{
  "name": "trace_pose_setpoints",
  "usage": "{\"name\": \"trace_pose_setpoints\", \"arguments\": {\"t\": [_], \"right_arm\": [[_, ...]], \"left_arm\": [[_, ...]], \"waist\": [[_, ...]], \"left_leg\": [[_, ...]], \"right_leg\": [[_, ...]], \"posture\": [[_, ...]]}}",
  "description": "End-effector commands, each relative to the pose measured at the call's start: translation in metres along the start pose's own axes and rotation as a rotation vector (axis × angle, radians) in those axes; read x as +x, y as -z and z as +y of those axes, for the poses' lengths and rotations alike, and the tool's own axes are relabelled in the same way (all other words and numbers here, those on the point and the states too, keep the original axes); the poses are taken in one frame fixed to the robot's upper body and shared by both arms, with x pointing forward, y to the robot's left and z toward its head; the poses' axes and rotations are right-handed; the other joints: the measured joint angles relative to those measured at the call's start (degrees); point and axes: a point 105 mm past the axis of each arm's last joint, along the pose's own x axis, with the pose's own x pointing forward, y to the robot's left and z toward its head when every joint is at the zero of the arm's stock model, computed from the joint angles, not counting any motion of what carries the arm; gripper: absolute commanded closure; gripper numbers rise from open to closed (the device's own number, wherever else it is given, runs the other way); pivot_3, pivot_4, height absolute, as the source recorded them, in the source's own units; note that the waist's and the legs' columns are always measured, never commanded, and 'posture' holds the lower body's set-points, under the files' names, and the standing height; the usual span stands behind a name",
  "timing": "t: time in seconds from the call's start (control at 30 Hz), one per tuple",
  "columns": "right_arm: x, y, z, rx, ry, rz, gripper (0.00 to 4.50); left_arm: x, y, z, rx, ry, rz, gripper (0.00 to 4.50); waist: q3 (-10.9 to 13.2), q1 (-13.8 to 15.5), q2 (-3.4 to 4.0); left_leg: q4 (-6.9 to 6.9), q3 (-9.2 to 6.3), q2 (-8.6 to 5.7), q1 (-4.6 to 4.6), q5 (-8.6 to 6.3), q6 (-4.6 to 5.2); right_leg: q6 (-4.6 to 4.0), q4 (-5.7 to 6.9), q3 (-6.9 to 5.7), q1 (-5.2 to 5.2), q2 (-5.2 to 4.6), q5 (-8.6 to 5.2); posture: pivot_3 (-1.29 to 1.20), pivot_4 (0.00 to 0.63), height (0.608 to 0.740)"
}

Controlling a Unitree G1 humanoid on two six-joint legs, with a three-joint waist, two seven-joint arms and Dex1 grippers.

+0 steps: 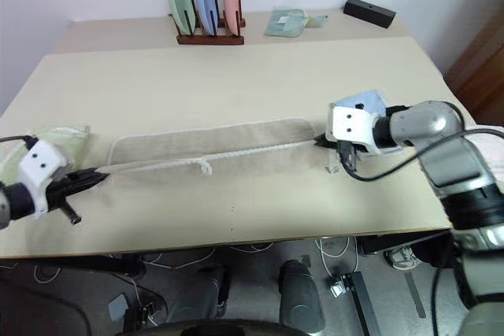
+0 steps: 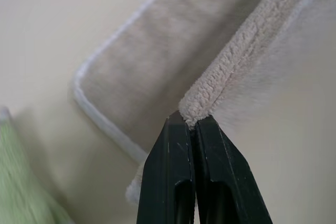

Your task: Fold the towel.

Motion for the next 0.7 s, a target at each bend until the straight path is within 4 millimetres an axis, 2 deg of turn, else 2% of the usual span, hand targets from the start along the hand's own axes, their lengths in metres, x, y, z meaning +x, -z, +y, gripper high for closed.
{"name": "trace_pose_setpoints", "arguments": {"t": [0.03, 0.17, 0.4, 0.67, 0.7], "right_arm": [[0.005, 0.003, -0.021, -0.054, 0.063, 0.011, 4.45], [0.018, 0.002, -0.036, -0.074, 0.090, 0.002, 4.45], [0.039, 0.004, -0.048, -0.073, 0.108, 0.007, 4.45], [0.045, 0.009, -0.059, -0.072, 0.195, 0.013, 4.45], [0.045, 0.009, -0.062, -0.060, 0.215, 0.008, 4.23]], "left_arm": [[0.013, -0.002, 0.018, 0.038, -0.042, -0.008, 4.50], [0.027, -0.003, 0.031, 0.045, -0.067, -0.019, 4.50], [0.045, 0.006, 0.035, 0.035, -0.051, -0.004, 4.50], [0.050, 0.009, 0.043, -0.035, -0.098, -0.026, 4.50], [0.049, 0.008, 0.045, -0.044, -0.113, -0.035, 3.91]], "waist": [[0.00, -0.05, 0.00], [0.00, -0.15, 0.01], [0.00, -1.11, 0.01], [0.01, -1.52, 0.01], [0.01, -1.55, 0.01]], "left_leg": [[-0.02, 0.00, 0.00, -0.02, 0.00, 0.00], [-0.09, 0.00, -0.01, 0.00, 0.01, -0.02], [-0.15, -0.04, -0.01, 0.00, 0.03, -0.05], [-0.17, -0.08, -0.02, 0.00, 0.04, -0.06], [-0.17, -0.08, -0.02, 0.01, 0.04, -0.06]], "right_leg": [[0.00, -0.01, 0.00, -0.02, 0.00, 0.00], [0.08, 0.00, 0.01, -0.05, 0.00, 0.05], [0.09, 0.05, 0.00, -0.09, 0.01, 0.05], [0.09, 0.09, 0.00, -0.11, 0.01, 0.05], [0.09, 0.10, 0.00, -0.11, 0.01, 0.05]], "posture": [[0.00, 0.150, 0.740], [0.00, 0.150, 0.740], [0.00, 0.150, 0.740], [0.00, 0.150, 0.740], [0.00, 0.150, 0.740]]}}
